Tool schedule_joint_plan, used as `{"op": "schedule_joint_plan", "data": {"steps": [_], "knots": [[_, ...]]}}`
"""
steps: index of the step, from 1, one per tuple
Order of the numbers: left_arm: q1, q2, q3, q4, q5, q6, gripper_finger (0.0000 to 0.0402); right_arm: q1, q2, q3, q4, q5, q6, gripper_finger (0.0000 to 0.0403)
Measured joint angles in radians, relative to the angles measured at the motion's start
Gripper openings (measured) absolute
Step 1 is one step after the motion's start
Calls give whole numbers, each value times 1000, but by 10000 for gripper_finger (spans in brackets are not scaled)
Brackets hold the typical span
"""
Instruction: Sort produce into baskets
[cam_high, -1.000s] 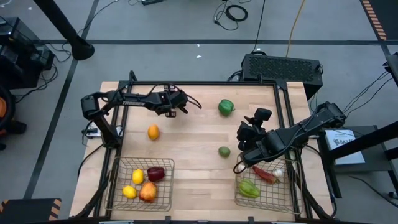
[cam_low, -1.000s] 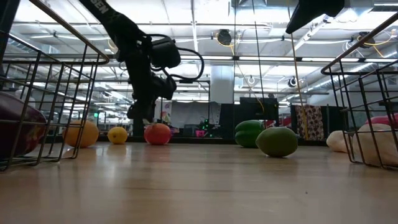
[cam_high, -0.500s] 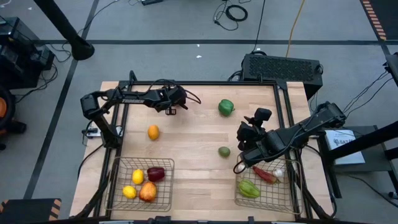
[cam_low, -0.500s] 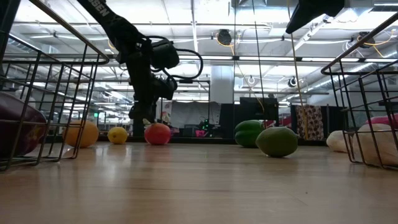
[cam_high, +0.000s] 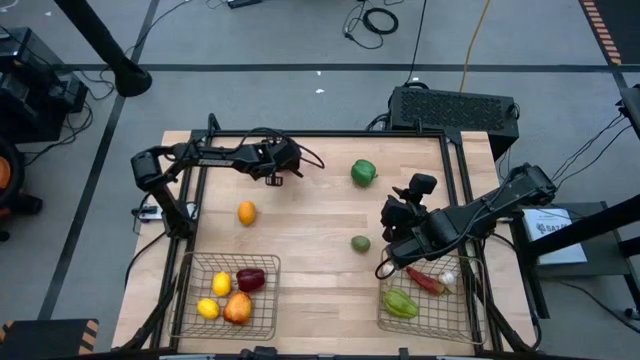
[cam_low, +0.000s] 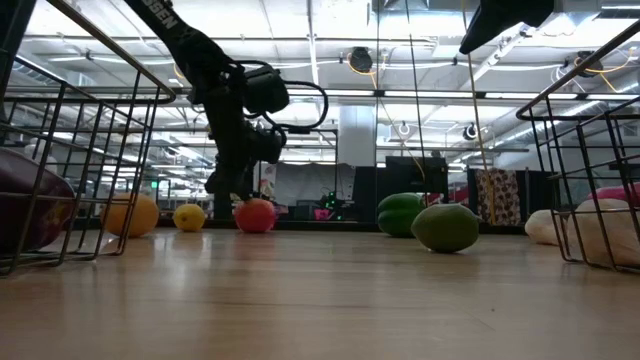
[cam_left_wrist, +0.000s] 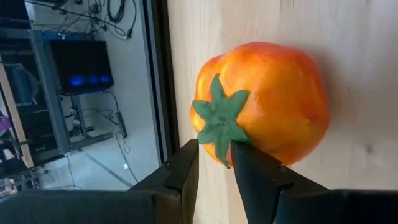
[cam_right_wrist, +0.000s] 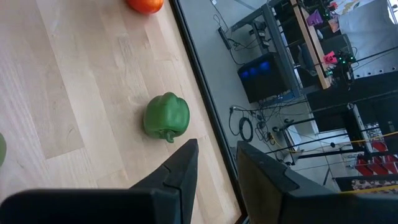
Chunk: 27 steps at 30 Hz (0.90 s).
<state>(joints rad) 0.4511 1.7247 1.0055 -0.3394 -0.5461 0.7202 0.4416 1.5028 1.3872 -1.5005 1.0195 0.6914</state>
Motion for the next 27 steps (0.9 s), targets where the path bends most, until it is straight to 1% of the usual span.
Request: {"op": "schedule_joint_plan", "data": {"steps": [4, 7, 18, 23, 27], "knots": [[-1, 17, 2, 10, -23, 1, 106, 0, 0, 0, 0, 0, 0, 102], [-5, 19, 1, 11, -34, 2, 96, 0, 0, 0, 0, 1, 0, 102], [-8, 17, -1, -3, -33, 3, 7, 0, 0, 0, 0, 4, 0, 102], [-21, 17, -1, -10, -47, 1, 8, 0, 0, 0, 1, 4, 0, 102], [-57, 10, 4, -50, -134, -3, 8, 0, 0, 0, 3, 4, 0, 102]]}}
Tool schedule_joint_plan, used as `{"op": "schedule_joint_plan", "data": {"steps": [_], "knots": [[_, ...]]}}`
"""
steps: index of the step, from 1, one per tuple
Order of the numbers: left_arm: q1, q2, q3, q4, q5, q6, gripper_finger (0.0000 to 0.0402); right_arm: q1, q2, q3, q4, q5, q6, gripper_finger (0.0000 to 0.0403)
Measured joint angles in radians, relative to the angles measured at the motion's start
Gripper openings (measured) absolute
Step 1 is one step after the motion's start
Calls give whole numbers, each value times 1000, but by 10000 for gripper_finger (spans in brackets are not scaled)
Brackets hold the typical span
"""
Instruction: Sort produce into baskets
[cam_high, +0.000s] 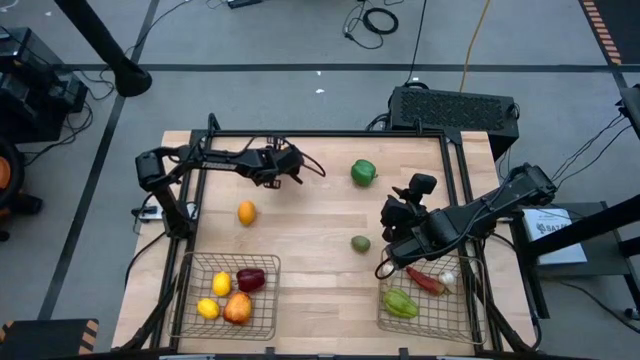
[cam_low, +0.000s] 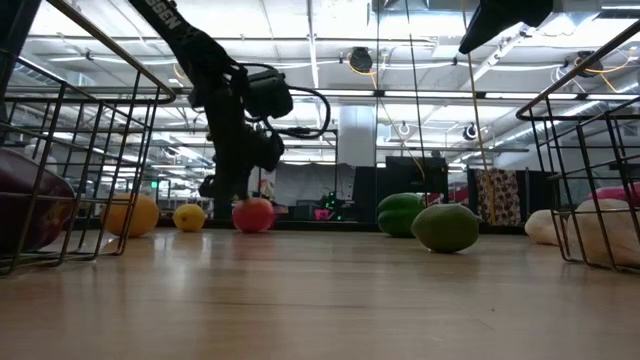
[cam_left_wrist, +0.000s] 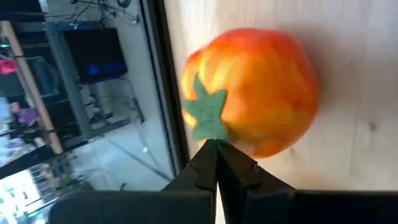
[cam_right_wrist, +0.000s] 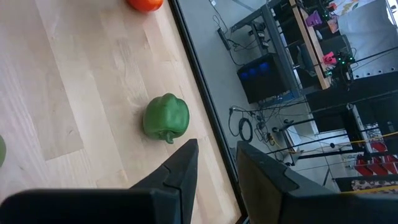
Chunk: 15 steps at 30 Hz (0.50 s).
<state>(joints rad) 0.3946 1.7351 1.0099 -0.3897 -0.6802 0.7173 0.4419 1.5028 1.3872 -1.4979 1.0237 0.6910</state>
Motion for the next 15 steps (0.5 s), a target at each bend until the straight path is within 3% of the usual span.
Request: {"op": "schedule_joint_plan", "data": {"steps": [9, 15], "knots": [[-136, -141, 41, -80, -81, -47, 4, 0, 0, 0, 6, 2, 1, 102], [-91, -164, 43, -104, -45, -59, 20, 0, 0, 0, 27, -1, 0, 102]]}}
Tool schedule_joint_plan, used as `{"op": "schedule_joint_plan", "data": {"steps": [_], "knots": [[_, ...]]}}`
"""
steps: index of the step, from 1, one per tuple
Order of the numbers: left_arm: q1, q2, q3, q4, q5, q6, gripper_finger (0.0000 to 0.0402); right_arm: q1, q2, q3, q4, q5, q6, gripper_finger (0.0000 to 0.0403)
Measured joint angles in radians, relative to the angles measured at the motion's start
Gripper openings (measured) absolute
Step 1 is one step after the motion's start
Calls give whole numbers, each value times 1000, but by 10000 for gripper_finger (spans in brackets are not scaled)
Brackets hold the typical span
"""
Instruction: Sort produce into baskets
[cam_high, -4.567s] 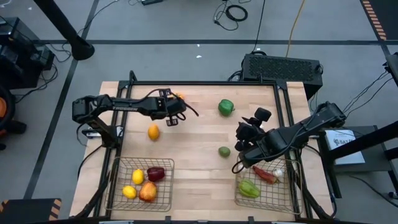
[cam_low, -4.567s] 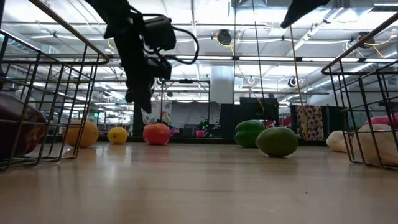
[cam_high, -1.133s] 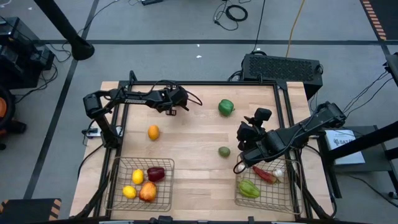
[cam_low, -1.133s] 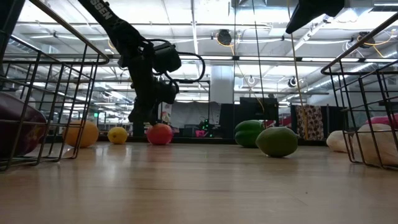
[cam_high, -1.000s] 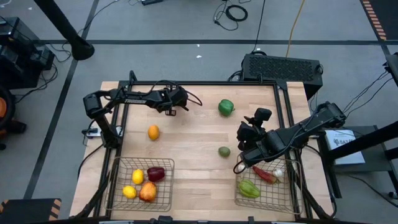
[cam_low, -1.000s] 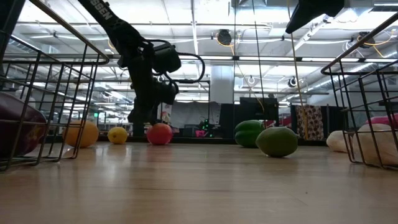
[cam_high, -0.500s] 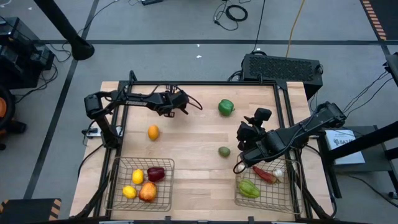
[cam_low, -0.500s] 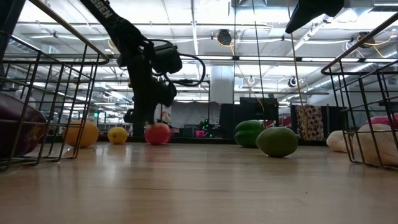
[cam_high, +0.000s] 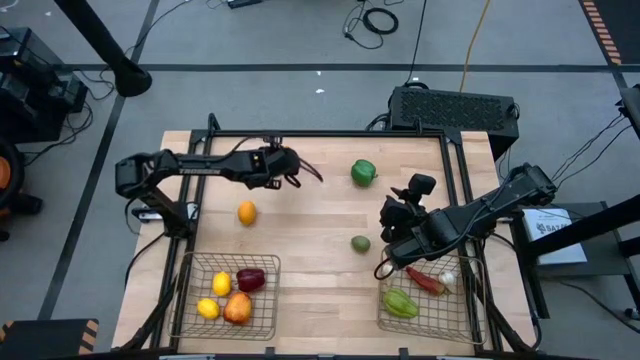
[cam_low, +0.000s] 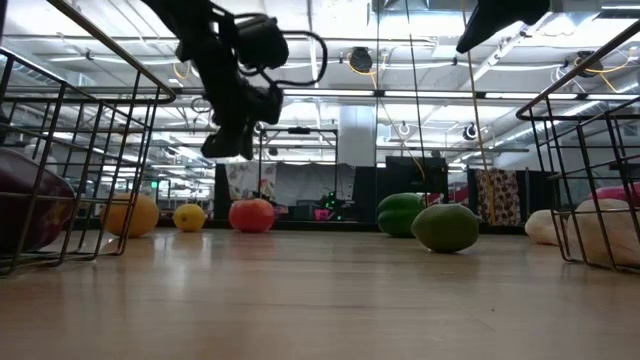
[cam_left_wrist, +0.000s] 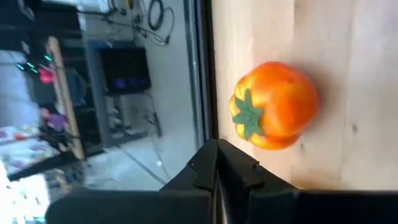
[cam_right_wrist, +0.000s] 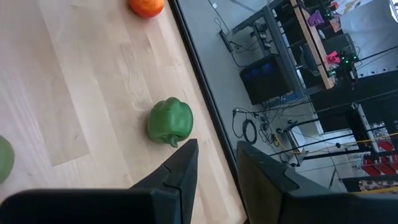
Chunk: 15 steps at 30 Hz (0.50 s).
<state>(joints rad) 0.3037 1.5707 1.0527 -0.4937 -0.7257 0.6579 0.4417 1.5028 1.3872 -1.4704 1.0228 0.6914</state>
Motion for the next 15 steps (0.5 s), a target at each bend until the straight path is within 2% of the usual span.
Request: {"op": "schedule_joint_plan", "data": {"steps": [5, 11, 15], "knots": [[54, 12, -1, -5, 71, -134, 72, 0, 0, 0, 0, -2, 0, 102], [40, 10, -27, 3, 70, -236, 150, -3, 0, 0, 1, -2, -16, 102], [54, 14, -48, 2, 28, -254, 174, -4, 0, 0, 11, -2, -18, 102]]}}
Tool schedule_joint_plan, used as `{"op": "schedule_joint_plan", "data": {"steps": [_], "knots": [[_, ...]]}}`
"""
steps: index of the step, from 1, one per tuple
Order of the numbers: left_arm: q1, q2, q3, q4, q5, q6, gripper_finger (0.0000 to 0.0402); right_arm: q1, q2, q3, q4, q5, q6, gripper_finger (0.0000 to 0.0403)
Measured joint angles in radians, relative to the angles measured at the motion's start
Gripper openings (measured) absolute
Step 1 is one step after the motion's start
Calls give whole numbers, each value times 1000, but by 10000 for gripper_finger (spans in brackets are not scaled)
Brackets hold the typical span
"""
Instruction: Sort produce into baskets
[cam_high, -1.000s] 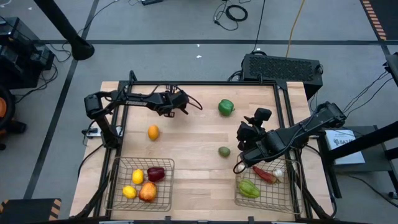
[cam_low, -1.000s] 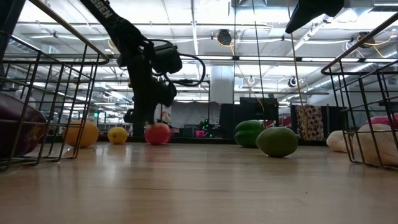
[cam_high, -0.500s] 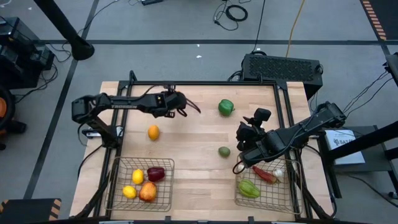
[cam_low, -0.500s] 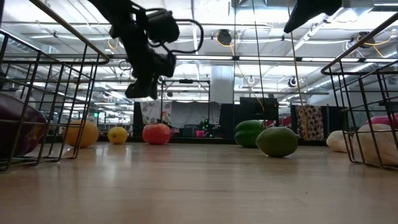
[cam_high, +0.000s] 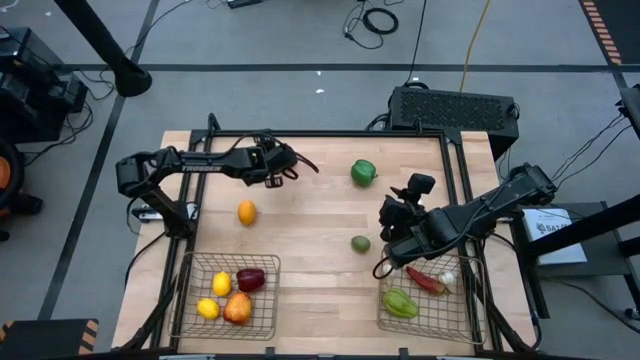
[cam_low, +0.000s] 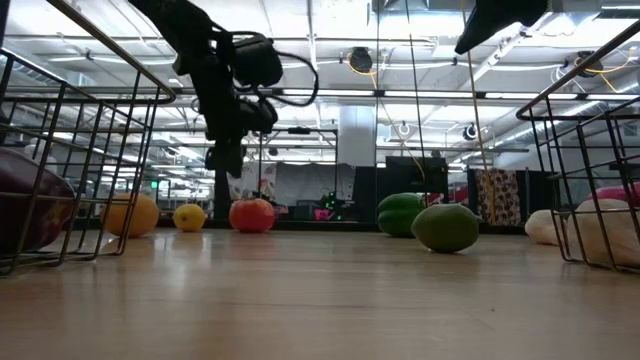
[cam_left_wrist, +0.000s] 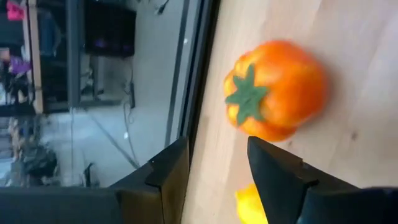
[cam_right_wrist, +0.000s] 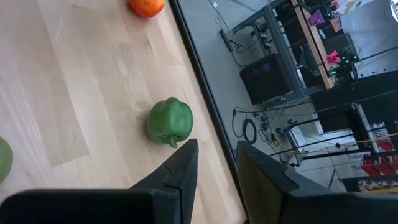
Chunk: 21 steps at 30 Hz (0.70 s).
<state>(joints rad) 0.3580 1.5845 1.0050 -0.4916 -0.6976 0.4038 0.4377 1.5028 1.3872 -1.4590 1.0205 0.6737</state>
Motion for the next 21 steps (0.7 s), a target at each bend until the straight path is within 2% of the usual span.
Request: {"op": "schedule_joint_plan", "data": {"steps": [5, 12, 17, 21], "knots": [[1, 0, 0, 6, 10, -20, 176, 0, 0, 0, 6, -2, -1, 102], [27, 0, 0, 30, 39, 70, 176, 0, 0, 0, 8, -2, -6, 102], [60, 3, 0, 56, 167, 131, 176, 0, 0, 0, 8, -2, -13, 102], [85, 14, 0, 61, 177, 188, 176, 0, 0, 0, 7, -2, -13, 102]]}}
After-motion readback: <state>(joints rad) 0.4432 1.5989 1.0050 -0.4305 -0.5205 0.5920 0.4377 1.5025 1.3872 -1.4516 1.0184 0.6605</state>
